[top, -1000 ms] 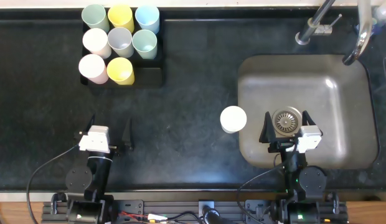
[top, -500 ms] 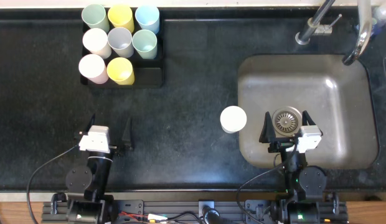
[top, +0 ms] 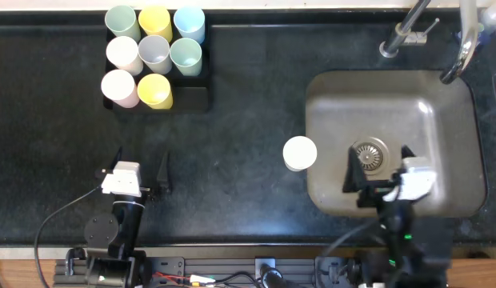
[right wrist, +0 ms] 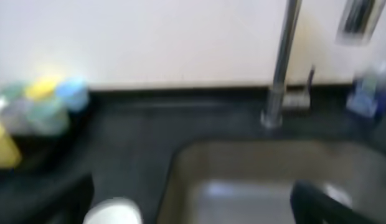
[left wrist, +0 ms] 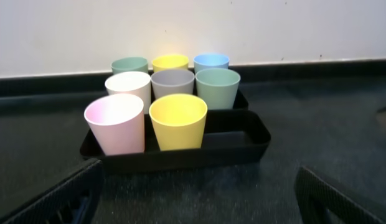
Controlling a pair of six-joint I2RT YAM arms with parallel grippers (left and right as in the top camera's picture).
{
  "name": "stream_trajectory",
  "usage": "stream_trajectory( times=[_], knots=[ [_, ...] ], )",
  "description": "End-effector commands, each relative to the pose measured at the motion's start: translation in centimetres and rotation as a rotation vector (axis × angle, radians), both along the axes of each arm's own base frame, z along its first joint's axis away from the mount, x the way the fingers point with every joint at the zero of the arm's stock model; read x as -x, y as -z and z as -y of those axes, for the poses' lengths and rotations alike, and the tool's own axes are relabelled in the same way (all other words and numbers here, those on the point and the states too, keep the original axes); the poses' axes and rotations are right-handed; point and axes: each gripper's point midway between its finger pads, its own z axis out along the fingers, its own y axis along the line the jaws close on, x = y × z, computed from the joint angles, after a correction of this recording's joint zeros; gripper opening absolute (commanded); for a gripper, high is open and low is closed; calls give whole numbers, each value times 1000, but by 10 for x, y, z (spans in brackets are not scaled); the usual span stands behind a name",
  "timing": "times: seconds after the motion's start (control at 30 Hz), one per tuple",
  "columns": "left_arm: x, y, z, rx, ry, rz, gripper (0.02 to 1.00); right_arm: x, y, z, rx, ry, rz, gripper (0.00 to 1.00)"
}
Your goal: Store Cups
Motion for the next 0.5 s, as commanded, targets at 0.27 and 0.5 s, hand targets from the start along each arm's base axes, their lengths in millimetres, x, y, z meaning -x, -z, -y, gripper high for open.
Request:
stream_trajectory(
  times=[0.27, 0.5],
  knots=[
    [0, 1, 0, -2, 5, 5, 998, -17, 48, -34, 145, -186, -1034, 996],
    [0, 1, 0, -2, 5, 5, 998, -58, 113, -47, 397, -333, -1209, 996]
  ],
)
